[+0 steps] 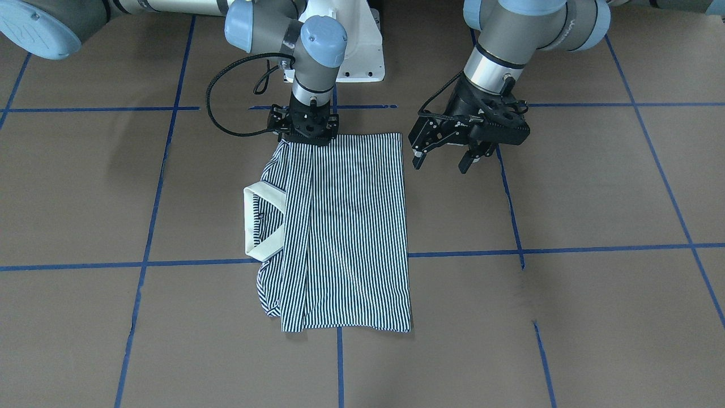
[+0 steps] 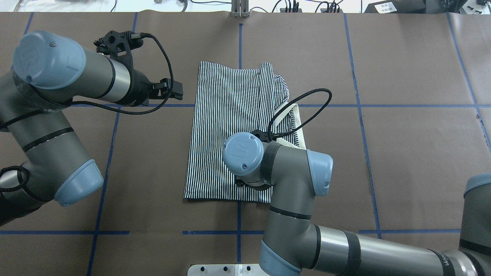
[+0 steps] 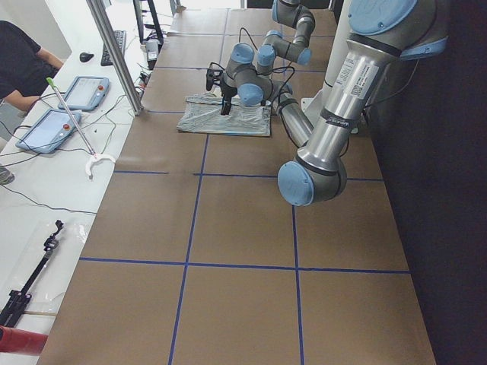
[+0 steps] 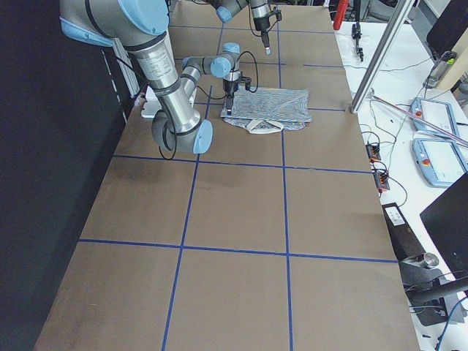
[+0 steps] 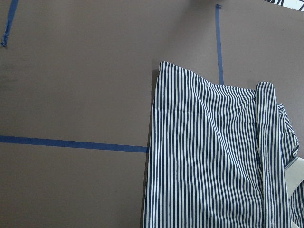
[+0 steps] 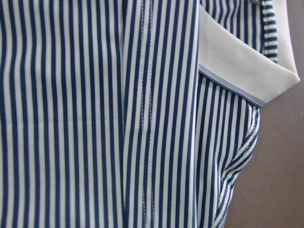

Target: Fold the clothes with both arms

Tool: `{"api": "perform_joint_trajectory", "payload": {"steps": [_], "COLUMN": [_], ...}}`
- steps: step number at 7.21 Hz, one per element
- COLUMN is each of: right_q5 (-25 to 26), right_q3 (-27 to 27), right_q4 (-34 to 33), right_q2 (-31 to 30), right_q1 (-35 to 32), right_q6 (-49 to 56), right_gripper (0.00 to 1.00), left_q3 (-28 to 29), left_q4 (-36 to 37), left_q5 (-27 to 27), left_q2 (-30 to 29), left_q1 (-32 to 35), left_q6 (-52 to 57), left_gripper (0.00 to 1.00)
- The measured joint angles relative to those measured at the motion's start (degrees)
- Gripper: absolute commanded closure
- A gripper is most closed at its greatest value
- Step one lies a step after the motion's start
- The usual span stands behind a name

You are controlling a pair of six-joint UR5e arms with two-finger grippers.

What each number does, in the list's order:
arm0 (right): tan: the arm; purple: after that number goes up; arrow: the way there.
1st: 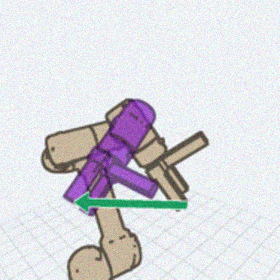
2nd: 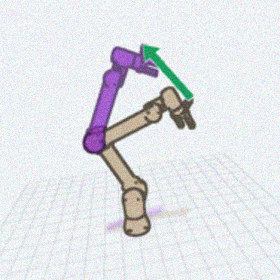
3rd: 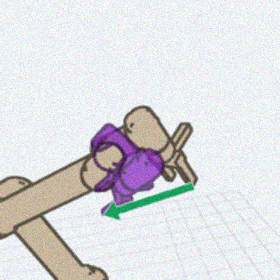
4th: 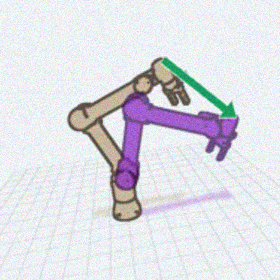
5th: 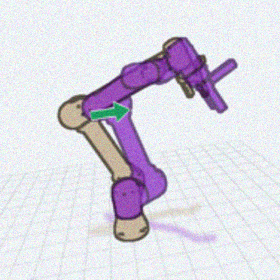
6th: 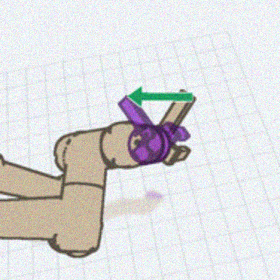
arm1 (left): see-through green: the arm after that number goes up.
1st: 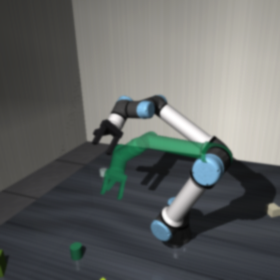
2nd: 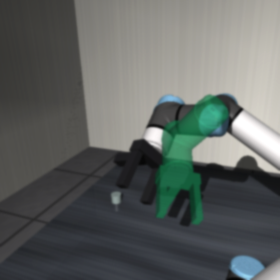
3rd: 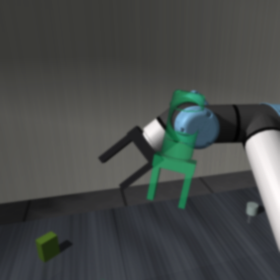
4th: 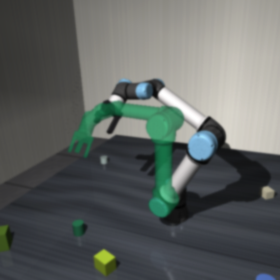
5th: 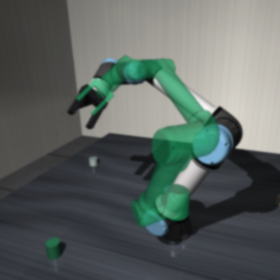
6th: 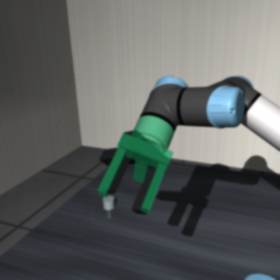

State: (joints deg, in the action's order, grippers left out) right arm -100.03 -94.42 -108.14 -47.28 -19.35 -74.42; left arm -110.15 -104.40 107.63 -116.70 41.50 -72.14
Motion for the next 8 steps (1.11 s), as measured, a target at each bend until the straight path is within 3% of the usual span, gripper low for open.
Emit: {"api": "perform_joint_trajectory", "payload": {"steps": [8], "right_q5": [-0.5], "right_q3": [-0.5], "right_q4": [-2.2], "right_q2": [-1.0], "right_q1": [0.2], "right_q6": [1.6], "right_gripper": [0.0], "left_q3": [0.3], "left_q4": [-0.9], "left_q5": [0.0], "left_q2": [-0.2], "left_q1": [0.0], "left_q6": [-0.1], "left_gripper": [0.0]}}
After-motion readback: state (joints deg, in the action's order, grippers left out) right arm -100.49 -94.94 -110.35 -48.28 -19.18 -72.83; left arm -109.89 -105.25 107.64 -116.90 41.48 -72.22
